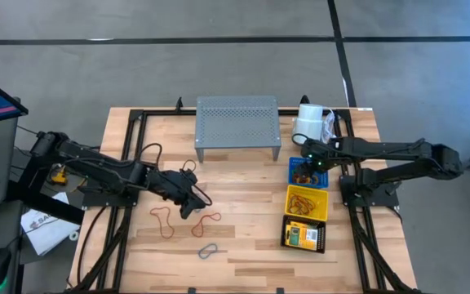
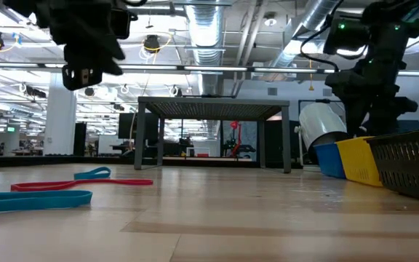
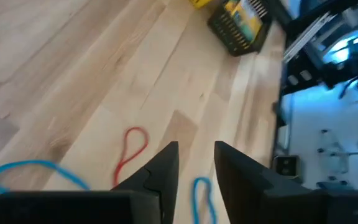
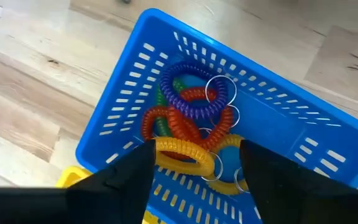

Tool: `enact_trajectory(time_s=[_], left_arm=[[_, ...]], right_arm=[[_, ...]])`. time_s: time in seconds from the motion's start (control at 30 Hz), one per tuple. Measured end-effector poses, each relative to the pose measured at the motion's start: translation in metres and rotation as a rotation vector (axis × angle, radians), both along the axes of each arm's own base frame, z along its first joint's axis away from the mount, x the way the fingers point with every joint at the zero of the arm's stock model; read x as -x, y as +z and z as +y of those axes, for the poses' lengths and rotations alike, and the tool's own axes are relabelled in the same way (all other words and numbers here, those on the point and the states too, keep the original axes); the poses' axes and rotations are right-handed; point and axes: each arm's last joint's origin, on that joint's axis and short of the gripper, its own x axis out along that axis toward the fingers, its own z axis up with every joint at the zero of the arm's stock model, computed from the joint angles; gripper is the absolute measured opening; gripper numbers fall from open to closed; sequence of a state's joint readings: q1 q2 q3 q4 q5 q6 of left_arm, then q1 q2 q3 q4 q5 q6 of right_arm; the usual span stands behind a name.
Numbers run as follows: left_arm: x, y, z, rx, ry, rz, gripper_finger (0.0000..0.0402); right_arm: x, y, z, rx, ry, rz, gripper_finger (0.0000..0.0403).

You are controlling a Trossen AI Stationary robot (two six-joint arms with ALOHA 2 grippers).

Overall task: Pick & Place Office Desk Supplies
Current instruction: Put the blue rubber band into the yellow basket

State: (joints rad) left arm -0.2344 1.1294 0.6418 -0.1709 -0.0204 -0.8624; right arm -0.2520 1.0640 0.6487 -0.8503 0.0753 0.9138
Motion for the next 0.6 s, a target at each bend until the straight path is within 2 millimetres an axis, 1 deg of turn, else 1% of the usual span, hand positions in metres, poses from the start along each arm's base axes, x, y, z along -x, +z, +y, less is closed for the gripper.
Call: enact_trajectory(time_s=[0.13,0.3,0.43,0.6], left_arm=[[0.003,-0.010,0.001,-0.075,-0.045,0.084,0.0106],[-0.001,-0.026,-0.006,-0.275,-0.241,0.141,0.0106],[-0.005,-0.040,-0.008,-0.392,-0.351,0.186,0.0107],[-0.006,-0.058,-0.008,-0.508,-0.486,0.271,0.0107]], right_arm=[[0.001,0.003,0.001,0.004,0.000,-0.021,0.0231],[-0.002,0.012,0.006,0.014,-0.010,-0.142,0.0213],[-0.005,0.026,0.016,0.021,0.011,-0.309,0.0195],[-0.011,0.053,0.031,0.016,0.068,-0.612,0.0174]])
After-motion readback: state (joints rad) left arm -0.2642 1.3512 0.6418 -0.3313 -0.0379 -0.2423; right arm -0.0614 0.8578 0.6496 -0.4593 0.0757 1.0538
